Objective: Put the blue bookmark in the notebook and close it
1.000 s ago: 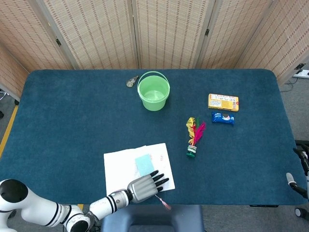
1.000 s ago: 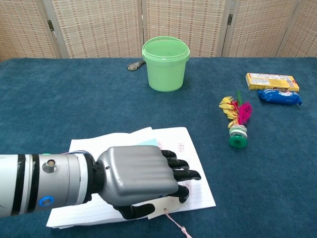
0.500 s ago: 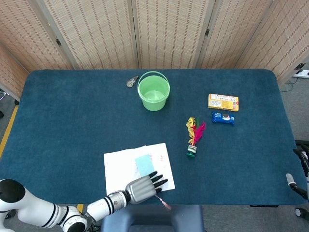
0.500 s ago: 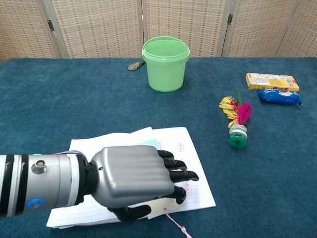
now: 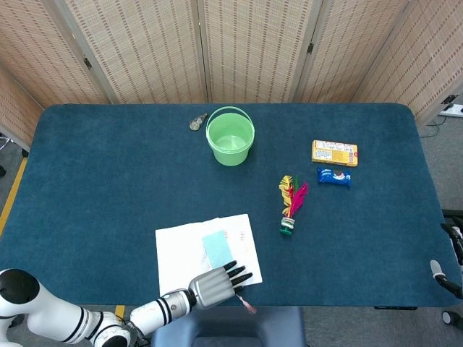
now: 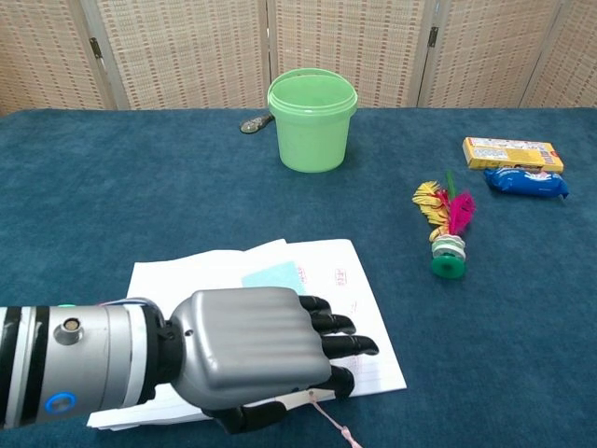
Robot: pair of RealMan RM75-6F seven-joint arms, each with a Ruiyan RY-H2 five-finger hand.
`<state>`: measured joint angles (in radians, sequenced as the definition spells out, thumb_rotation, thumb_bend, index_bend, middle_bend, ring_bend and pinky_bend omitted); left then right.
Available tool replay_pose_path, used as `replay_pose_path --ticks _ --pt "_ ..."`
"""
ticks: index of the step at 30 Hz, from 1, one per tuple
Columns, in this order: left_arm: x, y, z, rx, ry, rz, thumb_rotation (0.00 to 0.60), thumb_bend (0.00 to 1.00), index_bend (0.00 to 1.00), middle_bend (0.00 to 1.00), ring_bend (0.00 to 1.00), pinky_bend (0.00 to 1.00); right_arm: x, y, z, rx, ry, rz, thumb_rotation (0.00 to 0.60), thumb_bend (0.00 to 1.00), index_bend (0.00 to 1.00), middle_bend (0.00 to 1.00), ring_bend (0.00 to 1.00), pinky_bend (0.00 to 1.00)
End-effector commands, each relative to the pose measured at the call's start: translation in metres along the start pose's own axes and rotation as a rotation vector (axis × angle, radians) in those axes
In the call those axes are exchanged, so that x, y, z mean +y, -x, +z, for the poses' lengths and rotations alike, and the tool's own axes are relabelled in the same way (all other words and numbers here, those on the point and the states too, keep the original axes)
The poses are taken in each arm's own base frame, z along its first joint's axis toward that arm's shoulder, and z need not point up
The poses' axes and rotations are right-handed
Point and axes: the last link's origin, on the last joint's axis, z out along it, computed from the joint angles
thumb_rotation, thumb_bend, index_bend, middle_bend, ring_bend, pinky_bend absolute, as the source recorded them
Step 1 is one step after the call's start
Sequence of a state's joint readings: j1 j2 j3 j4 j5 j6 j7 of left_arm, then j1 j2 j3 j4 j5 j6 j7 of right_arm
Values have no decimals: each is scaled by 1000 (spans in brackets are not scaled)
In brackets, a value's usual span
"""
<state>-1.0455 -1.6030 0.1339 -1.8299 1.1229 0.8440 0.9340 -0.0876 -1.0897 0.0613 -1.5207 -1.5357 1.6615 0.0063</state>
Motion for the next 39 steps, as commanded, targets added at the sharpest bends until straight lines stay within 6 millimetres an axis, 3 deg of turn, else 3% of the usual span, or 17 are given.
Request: replay_pose_path --ticks 1,12,18,22,26,32,39 --pt "-1 2 0 -6 -5 -4 600 551 260 0 0 140 0 0 0 1 -2 -1 600 263 161 93 94 141" --pt "-6 9 -10 -28 -13 -7 600 550 260 0 0 139 -4 -1 0 2 -10 -3 600 263 161 93 94 141" --pt "-4 2 -12 -9 -1 -31 600 551 260 0 0 139 -4 -2 0 7 -9 -3 600 262 161 93 95 141" --pt "-14 -7 -14 11 -28 -85 600 550 259 0 0 139 -4 -3 -1 11 -7 -4 600 262 161 93 94 141" --pt "-34 -15 -18 33 -93 -175 600 550 243 0 0 139 -3 -4 -1 12 -9 -2 600 262 161 93 94 141" --pt "-84 -13 -24 61 -257 -298 586 550 229 22 0 139 -3 -3 0 10 -13 0 600 262 161 93 94 141" --pt "-132 11 -24 50 -419 -379 409 550 224 34 0 138 -6 -2 1 7 -23 1 600 263 161 93 94 141"
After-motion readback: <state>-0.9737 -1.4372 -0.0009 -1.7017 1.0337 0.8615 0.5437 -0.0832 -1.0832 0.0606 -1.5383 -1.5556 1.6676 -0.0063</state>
